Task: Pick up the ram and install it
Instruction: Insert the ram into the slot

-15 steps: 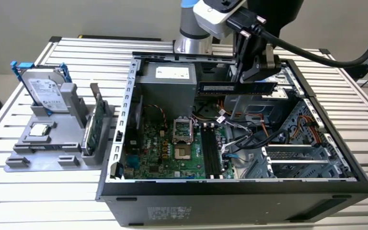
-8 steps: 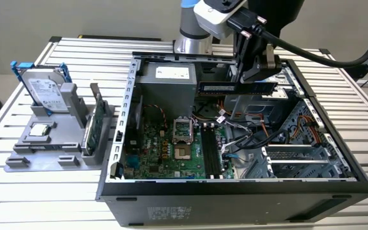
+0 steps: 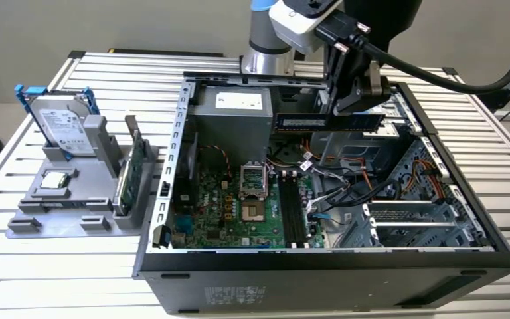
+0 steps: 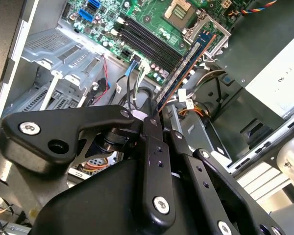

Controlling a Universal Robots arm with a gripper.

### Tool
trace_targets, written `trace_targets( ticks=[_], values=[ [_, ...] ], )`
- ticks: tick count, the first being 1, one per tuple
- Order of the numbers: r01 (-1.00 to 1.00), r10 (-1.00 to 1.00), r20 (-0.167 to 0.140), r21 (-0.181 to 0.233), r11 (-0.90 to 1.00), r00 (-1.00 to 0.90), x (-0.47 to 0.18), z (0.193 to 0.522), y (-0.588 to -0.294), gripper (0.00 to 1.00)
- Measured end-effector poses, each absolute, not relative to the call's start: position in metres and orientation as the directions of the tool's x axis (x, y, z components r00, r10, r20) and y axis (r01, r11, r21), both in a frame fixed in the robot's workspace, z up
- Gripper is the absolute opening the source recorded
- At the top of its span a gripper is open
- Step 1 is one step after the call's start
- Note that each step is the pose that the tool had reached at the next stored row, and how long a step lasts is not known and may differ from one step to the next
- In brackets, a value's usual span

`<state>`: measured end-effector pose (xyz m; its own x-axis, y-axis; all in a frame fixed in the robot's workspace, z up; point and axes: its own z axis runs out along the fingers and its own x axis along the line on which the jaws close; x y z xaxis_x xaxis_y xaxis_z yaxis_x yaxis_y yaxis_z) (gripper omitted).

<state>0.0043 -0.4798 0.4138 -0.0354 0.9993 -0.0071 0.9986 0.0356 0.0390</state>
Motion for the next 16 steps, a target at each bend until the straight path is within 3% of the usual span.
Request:
trace_targets(
  ticks=[16],
  values=[
    [0.999, 0.999, -0.007, 0.039, -0.035, 0.035, 0.0044, 0.4105, -0.4797, 0.0]
  ],
)
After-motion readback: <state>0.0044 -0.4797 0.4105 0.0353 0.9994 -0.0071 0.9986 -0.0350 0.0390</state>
